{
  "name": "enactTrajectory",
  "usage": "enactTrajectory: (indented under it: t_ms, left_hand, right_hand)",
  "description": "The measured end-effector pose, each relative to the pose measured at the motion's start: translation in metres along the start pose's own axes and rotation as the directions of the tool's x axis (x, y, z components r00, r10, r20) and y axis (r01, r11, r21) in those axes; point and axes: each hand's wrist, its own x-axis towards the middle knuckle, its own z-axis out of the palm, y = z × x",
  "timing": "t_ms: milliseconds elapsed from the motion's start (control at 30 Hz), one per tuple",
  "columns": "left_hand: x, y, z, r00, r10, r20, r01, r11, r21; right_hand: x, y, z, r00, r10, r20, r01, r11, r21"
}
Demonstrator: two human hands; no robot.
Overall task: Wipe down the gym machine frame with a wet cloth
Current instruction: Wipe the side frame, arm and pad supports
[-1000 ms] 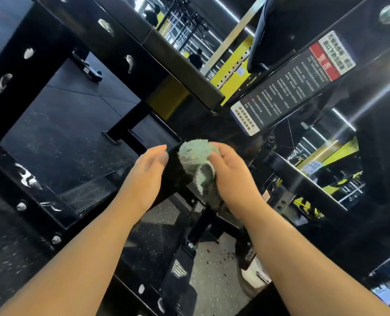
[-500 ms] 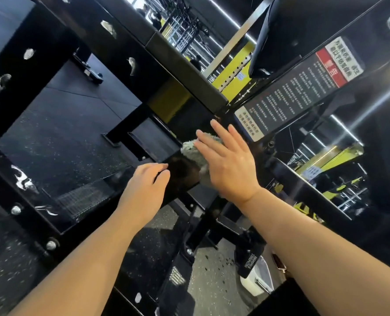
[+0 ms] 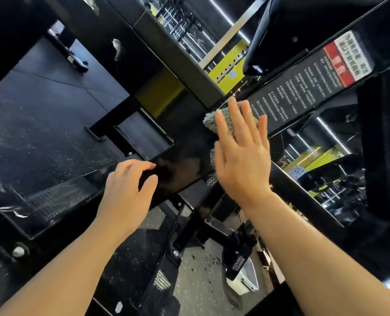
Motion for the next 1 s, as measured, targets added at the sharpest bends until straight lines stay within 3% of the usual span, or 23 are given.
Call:
enactTrajectory:
  t_ms: [67, 133, 200, 267, 333, 400, 467, 533, 567, 633, 700, 767, 833, 900, 1000]
  left_hand:
    - [-0.001, -0.001, 0.0, 0.999, 0.018, -0.028, -0.019, 0.999, -0.033]
    - [-0.001, -0.005, 0.0, 0.998, 0.019, -0.054, -0.028, 0.985, -0.167]
    - [0.0, -0.011, -0.001, 0.999, -0.033, -0.035, 0.021, 0.95, -0.311]
    - [0.003, -0.014, -0.004, 0.993, -0.118, -0.002, 0.108, 0.92, -0.376]
    - [0.004, -0.015, -0.002, 0.99, -0.135, 0.038, 0.14, 0.957, -0.253]
    - [0.002, -0.013, -0.002, 0.992, -0.108, 0.058, 0.114, 0.988, -0.109]
    - [0.0, -0.014, -0.002, 0.993, -0.104, 0.058, 0.108, 0.991, -0.078]
    - [-0.001, -0.019, 0.002, 0.99, -0.121, 0.069, 0.126, 0.989, -0.081]
    - [0.0, -0.022, 0.001, 0.99, -0.125, 0.065, 0.13, 0.988, -0.081]
    - [0.001, -0.027, 0.0, 0.989, -0.118, 0.083, 0.127, 0.986, -0.107]
    - [0.005, -0.029, -0.002, 0.992, -0.086, 0.091, 0.097, 0.986, -0.133]
    - [0.011, -0.03, -0.004, 0.991, -0.079, 0.107, 0.091, 0.989, -0.114]
    - [0.014, -0.029, -0.008, 0.988, -0.087, 0.129, 0.1, 0.99, -0.096]
    - [0.013, -0.029, -0.011, 0.983, -0.119, 0.138, 0.133, 0.987, -0.093]
    - [0.01, -0.034, -0.013, 0.977, -0.184, 0.103, 0.193, 0.978, -0.084]
  right_hand:
    - [-0.014, -0.037, 0.012, 0.99, -0.012, 0.14, 0.012, 1.0, 0.002]
    - [-0.032, -0.078, 0.026, 0.954, -0.181, 0.237, 0.165, 0.983, 0.084]
    - [-0.046, -0.098, 0.035, 0.891, -0.356, 0.28, 0.343, 0.934, 0.096]
    - [-0.042, -0.082, 0.033, 0.86, -0.42, 0.289, 0.413, 0.906, 0.089]
    - [-0.031, -0.049, 0.021, 0.913, -0.347, 0.216, 0.343, 0.938, 0.057]
    - [-0.015, -0.01, 0.007, 0.989, -0.125, 0.073, 0.129, 0.99, -0.053]
    - [-0.004, 0.009, 0.0, 0.997, 0.073, 0.003, -0.072, 0.993, -0.092]
    - [-0.009, -0.003, 0.006, 0.99, 0.138, -0.01, -0.139, 0.988, -0.069]
    - [-0.014, -0.021, 0.014, 0.995, 0.103, 0.009, -0.103, 0.993, -0.055]
    - [-0.033, -0.062, 0.03, 0.985, -0.102, 0.138, 0.105, 0.994, -0.01]
    - [-0.043, -0.086, 0.037, 0.914, -0.33, 0.236, 0.331, 0.943, 0.038]
    - [-0.035, -0.07, 0.031, 0.873, -0.419, 0.251, 0.418, 0.907, 0.058]
    - [-0.019, -0.038, 0.017, 0.91, -0.37, 0.19, 0.375, 0.927, 0.007]
    - [-0.004, -0.011, 0.007, 0.981, -0.174, 0.089, 0.181, 0.981, -0.07]
    - [-0.003, -0.019, 0.01, 0.999, 0.039, 0.017, -0.038, 0.998, -0.052]
